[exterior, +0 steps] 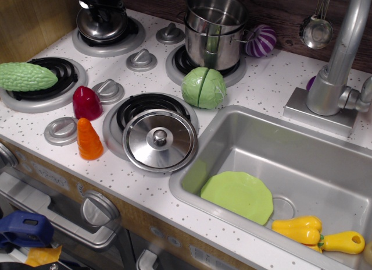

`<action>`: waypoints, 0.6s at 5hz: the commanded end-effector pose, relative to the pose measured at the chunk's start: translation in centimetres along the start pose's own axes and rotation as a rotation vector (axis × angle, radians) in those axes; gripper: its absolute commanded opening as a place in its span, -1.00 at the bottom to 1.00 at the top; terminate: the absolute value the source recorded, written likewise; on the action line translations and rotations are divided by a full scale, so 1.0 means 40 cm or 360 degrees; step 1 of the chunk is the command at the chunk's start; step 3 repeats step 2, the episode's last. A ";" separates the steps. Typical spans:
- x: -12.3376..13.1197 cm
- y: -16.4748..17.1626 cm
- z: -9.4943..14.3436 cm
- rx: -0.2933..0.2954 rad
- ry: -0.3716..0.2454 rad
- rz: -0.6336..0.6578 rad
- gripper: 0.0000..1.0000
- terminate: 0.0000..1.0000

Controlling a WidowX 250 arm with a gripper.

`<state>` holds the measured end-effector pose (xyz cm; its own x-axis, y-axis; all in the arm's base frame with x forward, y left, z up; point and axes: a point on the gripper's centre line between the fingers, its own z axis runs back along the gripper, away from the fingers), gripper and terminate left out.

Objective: Put lid on stove

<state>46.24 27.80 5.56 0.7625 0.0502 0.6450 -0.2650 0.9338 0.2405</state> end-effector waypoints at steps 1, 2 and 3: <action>0.066 0.043 0.060 0.0037 -0.0126 -0.0009 1.00 -1.00; 0.066 0.043 0.060 0.0037 -0.0126 -0.0009 1.00 1.00; 0.066 0.043 0.060 0.0037 -0.0126 -0.0009 1.00 1.00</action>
